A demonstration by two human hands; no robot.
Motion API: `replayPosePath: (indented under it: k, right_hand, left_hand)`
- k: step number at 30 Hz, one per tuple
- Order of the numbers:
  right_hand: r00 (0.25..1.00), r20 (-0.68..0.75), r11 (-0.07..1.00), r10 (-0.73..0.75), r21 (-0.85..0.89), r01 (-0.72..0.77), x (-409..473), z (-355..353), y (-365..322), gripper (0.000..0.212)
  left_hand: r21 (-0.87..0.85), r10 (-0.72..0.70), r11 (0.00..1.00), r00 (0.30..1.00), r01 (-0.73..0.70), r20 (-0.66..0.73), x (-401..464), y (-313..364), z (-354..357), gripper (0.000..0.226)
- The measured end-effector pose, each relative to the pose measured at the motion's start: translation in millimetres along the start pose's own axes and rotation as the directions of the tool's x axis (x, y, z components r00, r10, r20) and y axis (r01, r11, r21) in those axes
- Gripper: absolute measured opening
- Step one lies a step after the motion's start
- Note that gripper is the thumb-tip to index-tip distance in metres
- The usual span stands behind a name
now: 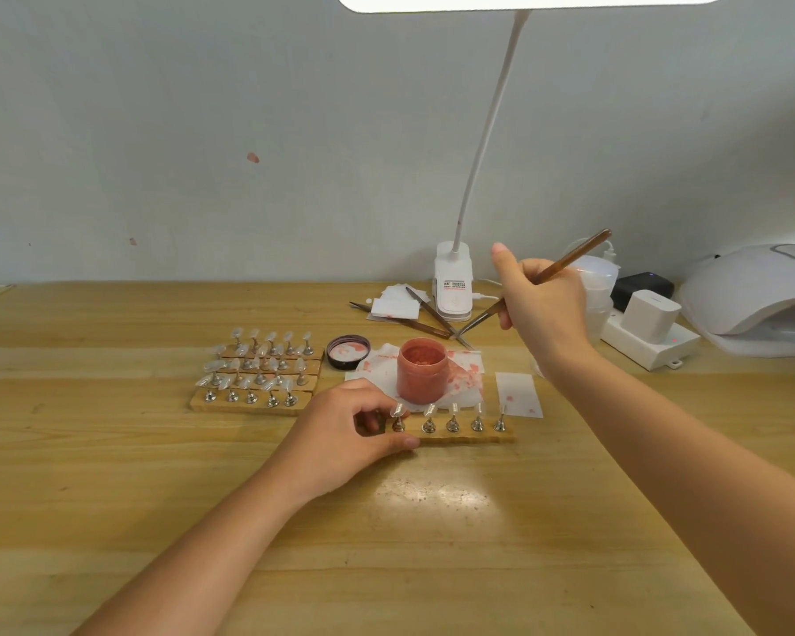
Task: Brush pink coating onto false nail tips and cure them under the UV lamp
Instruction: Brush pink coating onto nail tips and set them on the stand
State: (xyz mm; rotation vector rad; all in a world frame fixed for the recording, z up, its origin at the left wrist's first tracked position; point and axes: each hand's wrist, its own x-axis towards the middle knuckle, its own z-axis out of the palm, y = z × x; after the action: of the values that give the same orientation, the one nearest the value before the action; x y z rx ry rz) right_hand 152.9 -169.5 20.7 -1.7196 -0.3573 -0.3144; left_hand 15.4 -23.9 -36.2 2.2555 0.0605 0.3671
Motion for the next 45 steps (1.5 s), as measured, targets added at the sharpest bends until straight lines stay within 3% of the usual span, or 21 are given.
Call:
replayPosePath:
  k: [6,9,16,21,28,32,36,41,45]
  right_hand:
    - [0.995,0.053,0.956,-0.088,0.287,0.069,-38,-18,-14,0.047]
    - [0.986,0.127,0.939,-0.107,0.338,0.058,-62,-27,-12,0.046]
    - [0.944,0.235,0.947,-0.234,0.273,0.166,-95,-35,4,0.036]
    - [0.928,0.258,0.945,-0.268,0.256,0.202,-108,-31,13,0.026]
    - [0.902,0.3,0.94,-0.31,0.242,0.242,-114,-32,23,0.045]
    - [0.868,0.3,0.915,-0.396,0.2,0.349,-112,-29,24,0.053]
    - [0.832,0.332,0.896,-0.444,0.148,0.419,-111,-27,25,0.052]
    - [0.846,0.365,0.922,-0.388,0.165,0.351,-112,-26,28,0.054]
    - [0.832,0.341,0.898,-0.437,0.116,0.424,-112,-25,27,0.044]
  left_hand:
    - [-0.07,-0.036,0.997,0.998,0.039,0.047,2,0,-4,0.017]
    - [-0.111,-0.056,0.992,0.998,0.06,0.039,1,0,-4,0.009]
    - [-0.09,-0.05,0.995,0.998,0.046,-0.043,-1,1,2,0.019]
    - [-0.082,0.075,0.993,0.994,-0.082,-0.081,-7,6,2,0.028]
    - [-0.193,-0.007,0.981,0.997,-0.008,-0.078,-6,7,7,0.02]
    - [-0.219,-0.012,0.976,0.999,0.0,-0.051,-5,2,5,0.014]
    - [-0.251,-0.011,0.968,0.998,-0.003,-0.054,-4,0,7,0.018]
    - [-0.276,-0.016,0.961,0.998,-0.003,-0.066,-4,-1,8,0.019]
    - [-0.288,-0.019,0.958,0.998,0.0,-0.063,-5,0,8,0.019]
